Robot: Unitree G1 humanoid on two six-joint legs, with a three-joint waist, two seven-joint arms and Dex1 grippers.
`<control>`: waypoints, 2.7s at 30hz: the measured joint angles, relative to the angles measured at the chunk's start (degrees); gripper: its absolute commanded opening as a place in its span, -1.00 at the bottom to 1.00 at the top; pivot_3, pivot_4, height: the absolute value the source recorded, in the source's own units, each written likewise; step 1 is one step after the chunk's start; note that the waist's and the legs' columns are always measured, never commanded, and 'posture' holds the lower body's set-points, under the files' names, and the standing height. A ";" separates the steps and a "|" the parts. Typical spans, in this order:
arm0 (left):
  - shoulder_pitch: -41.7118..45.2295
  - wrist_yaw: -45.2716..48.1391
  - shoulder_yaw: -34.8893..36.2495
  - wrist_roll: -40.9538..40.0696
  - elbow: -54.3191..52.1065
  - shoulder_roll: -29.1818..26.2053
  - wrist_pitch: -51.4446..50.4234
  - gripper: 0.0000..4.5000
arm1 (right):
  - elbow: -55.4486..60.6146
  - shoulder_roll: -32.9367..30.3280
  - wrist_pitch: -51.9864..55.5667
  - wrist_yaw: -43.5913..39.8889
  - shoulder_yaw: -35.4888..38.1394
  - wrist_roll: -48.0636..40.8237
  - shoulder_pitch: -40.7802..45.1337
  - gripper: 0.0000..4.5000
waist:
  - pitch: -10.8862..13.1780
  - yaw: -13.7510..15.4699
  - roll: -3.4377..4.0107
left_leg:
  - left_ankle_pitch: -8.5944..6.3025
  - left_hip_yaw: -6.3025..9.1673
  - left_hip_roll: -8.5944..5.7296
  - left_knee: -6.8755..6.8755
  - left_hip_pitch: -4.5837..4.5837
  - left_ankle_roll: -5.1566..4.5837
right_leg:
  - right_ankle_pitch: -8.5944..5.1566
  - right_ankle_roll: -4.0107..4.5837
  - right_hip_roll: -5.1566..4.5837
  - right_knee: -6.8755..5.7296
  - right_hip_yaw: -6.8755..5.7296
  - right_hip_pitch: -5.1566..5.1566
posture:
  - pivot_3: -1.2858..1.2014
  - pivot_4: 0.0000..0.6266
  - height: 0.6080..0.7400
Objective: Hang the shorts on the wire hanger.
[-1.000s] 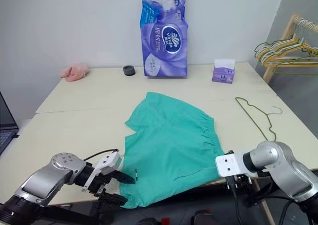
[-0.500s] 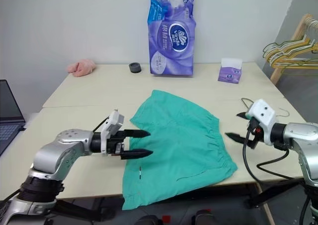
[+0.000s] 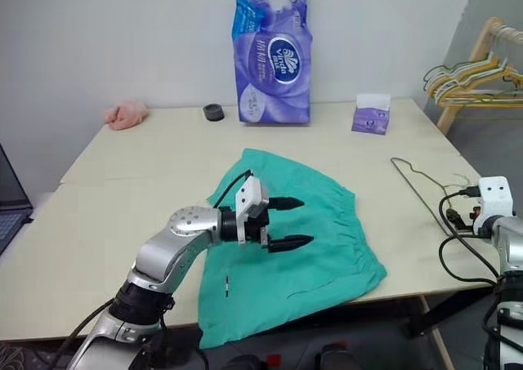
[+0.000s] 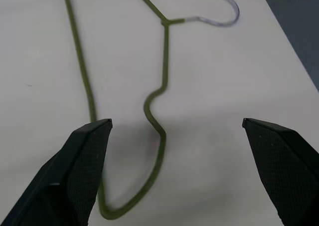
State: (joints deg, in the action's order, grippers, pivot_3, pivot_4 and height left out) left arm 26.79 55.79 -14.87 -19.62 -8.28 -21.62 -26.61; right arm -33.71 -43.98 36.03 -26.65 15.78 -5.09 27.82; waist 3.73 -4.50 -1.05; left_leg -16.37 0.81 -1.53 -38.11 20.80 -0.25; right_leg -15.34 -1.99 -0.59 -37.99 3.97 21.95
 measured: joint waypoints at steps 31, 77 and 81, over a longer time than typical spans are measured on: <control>3.53 -6.19 2.69 2.75 8.55 3.09 4.33 1.00 | -20.90 2.08 -5.92 -2.12 -4.51 -0.34 9.62 -0.98 | -0.40 -1.81 -0.58 | -0.04 0.12 0.09 -0.06 -0.26 -0.06 | 0.17 -0.27 -0.03 0.56 -0.01 -0.60 | -0.05 -0.88 1.00; 11.28 27.36 4.08 5.01 32.64 -15.81 -0.60 0.83 | 45.82 2.92 -41.51 -8.20 -21.73 13.65 -10.97 -1.00 | 0.26 -2.01 -0.30 | -0.05 0.06 0.11 -0.03 0.18 -0.04 | 0.14 -0.26 -0.07 -0.01 0.02 0.25 | -0.09 -0.83 1.00; 11.28 27.36 4.08 4.85 32.63 -15.80 -1.07 0.35 | 46.17 2.93 -41.56 -8.42 -21.73 13.61 -10.97 -1.00 | 0.27 -2.01 -0.30 | -0.05 0.06 0.11 -0.04 0.18 -0.04 | 0.14 -0.26 -0.07 0.00 0.02 0.24 | -0.09 -0.82 1.00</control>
State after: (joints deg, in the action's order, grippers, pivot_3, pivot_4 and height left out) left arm 38.07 83.15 -10.79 -14.77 24.35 -37.42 -27.68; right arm 12.46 -41.05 -5.53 -35.07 -5.94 8.52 16.85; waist 3.99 -6.52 -1.35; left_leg -16.42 0.87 -1.42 -38.14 20.98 -0.29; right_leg -15.20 -2.24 -0.66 -37.99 3.99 22.19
